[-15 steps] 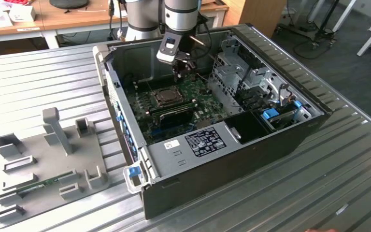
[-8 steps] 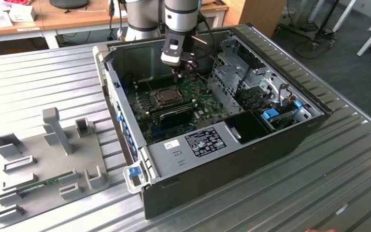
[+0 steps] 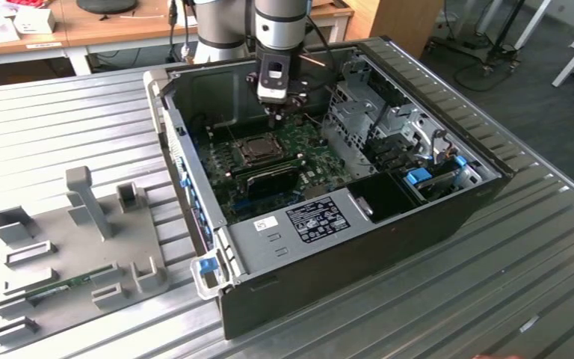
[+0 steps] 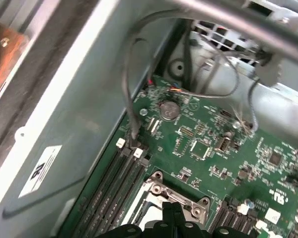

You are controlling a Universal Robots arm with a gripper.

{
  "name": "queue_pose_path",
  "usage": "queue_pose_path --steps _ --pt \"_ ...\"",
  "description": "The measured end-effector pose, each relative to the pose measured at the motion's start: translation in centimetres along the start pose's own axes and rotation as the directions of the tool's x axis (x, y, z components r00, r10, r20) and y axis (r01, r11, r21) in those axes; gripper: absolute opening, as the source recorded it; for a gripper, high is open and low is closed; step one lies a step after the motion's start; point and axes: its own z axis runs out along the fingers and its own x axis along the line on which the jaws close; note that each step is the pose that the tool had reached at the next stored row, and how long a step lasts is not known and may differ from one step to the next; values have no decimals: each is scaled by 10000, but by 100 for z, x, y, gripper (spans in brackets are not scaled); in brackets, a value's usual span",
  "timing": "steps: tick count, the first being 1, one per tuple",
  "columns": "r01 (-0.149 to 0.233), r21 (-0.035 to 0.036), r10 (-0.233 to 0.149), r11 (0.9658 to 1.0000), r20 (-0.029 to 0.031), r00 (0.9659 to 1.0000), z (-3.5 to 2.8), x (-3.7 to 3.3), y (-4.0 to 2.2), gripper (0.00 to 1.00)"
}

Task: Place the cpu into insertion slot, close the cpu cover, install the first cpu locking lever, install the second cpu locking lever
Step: 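Close the cpu cover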

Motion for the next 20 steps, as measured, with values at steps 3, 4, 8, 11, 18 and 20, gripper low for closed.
queue_pose_path --steps 3,4,8,11,18,20 --pt "97 -2 -97 10000 -8 10000 1 0 0 10" --pt "98 -3 -98 10000 -9 10000 1 0 0 10" --pt "183 -2 -183 9998 -15 9998 2 0 0 10" --pt "702 -9 -703 9975 -55 9975 5 0 0 10" --pt "1946 -33 -1946 9809 -149 9808 14 0 -1 10" --pt "2307 -42 -2307 9730 -176 9729 16 0 -1 10"
